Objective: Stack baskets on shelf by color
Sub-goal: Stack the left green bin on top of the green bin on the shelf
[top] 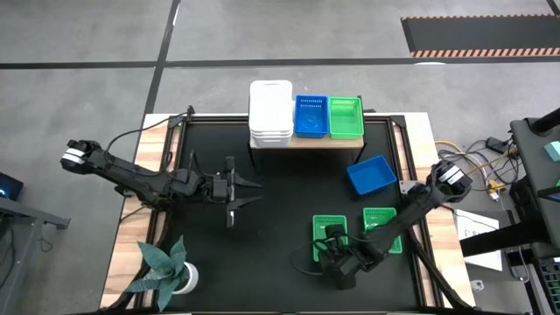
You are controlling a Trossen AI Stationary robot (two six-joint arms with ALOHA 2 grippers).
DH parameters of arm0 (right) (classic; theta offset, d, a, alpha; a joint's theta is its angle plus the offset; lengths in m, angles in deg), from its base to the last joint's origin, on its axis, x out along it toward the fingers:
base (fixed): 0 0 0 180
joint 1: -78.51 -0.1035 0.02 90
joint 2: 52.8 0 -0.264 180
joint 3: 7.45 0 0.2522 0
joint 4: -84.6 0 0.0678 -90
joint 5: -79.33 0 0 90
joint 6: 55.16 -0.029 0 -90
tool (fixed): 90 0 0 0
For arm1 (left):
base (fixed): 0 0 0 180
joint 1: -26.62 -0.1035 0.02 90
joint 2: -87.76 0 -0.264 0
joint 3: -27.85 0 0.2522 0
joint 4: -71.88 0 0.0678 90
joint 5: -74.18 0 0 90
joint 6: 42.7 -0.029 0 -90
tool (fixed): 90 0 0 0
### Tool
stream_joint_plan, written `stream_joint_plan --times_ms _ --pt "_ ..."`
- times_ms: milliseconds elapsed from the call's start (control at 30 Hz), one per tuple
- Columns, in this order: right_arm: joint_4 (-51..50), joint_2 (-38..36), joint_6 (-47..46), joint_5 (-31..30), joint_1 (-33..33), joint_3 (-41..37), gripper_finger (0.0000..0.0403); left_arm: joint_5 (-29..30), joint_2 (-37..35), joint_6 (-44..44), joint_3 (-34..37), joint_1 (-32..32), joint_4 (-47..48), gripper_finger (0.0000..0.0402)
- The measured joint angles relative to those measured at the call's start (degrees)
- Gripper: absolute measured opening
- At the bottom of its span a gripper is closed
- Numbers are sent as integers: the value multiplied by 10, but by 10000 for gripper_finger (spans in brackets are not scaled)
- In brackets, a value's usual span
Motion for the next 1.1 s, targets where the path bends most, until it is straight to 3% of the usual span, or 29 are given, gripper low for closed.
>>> stream_joint_plan --times_ms 200,433,600,867,1100 --pt "54 5 2 32 21 -44 116 0 -1 -17 -2 0 -6 120" --pt "79 -25 19 37 37 -68 26 0 -6 -97 -3 0 -55 120" --pt "66 -49 27 32 48 -61 13 1 -14 -164 -8 0 -79 120" --pt "-45 -83 89 30 65 36 11 67 -40 -146 3 0 -69 120" --pt "-180 -91 170 -42 91 167 11 75 -61 -130 12 0 -38 120"
